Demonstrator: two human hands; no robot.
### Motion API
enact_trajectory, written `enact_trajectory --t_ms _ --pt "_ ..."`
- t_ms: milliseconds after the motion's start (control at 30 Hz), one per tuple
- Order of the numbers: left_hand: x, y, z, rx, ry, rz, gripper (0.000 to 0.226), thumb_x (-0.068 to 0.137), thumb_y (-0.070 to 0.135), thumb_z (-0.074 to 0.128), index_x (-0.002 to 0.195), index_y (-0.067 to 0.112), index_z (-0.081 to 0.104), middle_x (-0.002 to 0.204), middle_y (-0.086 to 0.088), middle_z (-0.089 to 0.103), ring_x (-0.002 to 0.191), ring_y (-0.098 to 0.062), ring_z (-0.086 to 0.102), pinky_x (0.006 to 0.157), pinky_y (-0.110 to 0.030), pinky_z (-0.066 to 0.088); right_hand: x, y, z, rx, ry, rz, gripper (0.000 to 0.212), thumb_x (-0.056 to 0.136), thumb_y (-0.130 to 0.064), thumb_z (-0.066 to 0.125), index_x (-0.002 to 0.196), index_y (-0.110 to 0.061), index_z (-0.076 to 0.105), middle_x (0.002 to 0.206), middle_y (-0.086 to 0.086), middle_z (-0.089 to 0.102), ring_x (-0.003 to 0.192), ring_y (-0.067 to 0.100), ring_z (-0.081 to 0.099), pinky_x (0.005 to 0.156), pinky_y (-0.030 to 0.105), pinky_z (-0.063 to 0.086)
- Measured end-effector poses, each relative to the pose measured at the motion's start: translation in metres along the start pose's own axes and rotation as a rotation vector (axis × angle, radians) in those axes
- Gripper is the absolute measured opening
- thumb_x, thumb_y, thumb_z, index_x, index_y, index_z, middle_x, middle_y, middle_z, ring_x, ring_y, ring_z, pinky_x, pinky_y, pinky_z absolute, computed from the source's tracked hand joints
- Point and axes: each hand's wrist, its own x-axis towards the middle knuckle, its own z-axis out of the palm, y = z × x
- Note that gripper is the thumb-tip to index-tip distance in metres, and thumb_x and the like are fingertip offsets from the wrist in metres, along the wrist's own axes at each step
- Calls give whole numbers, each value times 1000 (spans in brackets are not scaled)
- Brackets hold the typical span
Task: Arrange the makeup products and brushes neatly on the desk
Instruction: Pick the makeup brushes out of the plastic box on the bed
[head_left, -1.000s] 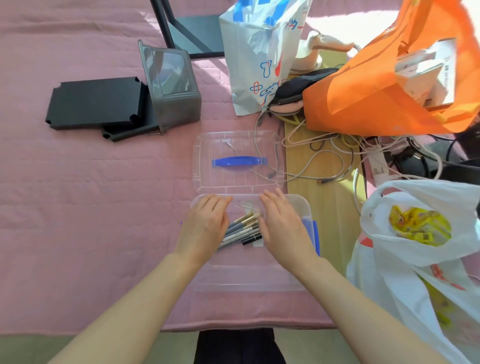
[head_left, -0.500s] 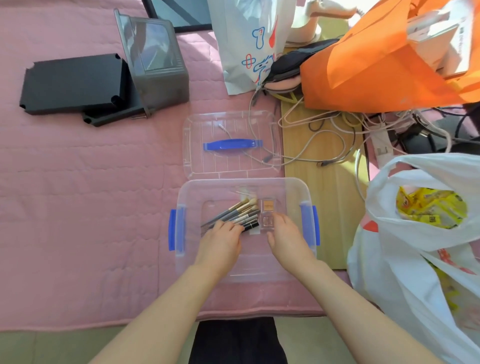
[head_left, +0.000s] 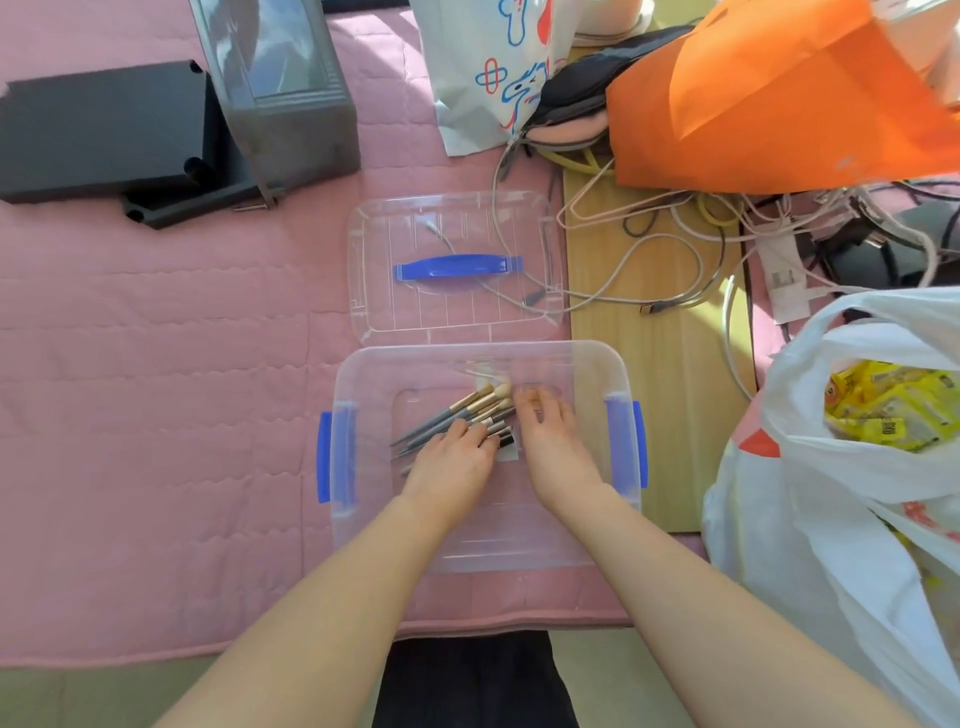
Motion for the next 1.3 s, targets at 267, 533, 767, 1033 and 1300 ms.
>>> enact_trajectory --t_ms 267,533,767,1033,1300 --pt "10 4 4 75 -56 -51 24 89 6 46 111 12 55 115 -5 58 113 -28 45 80 -36 36 12 -3 9 -91 144 33 54 88 1 42 140 -8 27 132 16 37 115 33 41 94 36 41" --pt "8 1 2 16 -49 -59 23 87 6 49 109 13 54 113 -4 59 111 -27 46 76 -33 35 20 -7 11 -106 174 53 33 92 0 31 123 -7 39 124 13 45 117 30 44 90 38 43" --pt "-6 -11 -13 -509 10 -240 16 83 13 55 93 15 43 90 -9 61 85 -34 59 67 -40 49 14 -8 1 -16 30 40 51 77 -1 64 122 -6 39 122 15 39 109 32 47 80 35 44" --pt "-15 -16 -17 -683 89 -333 21 82 10 47 101 17 40 94 -9 60 76 -30 50 64 -38 44 -12 -10 -5 420 -40 196 19 82 -16 52 100 -10 51 110 14 48 99 36 53 83 39 46" --pt "-9 -29 -3 -443 69 -396 23 96 29 50 102 7 53 94 -18 64 86 -40 58 61 -37 38 -13 -14 -2 126 -28 187 36 90 -25 56 118 -10 41 116 14 45 100 37 58 73 39 46"
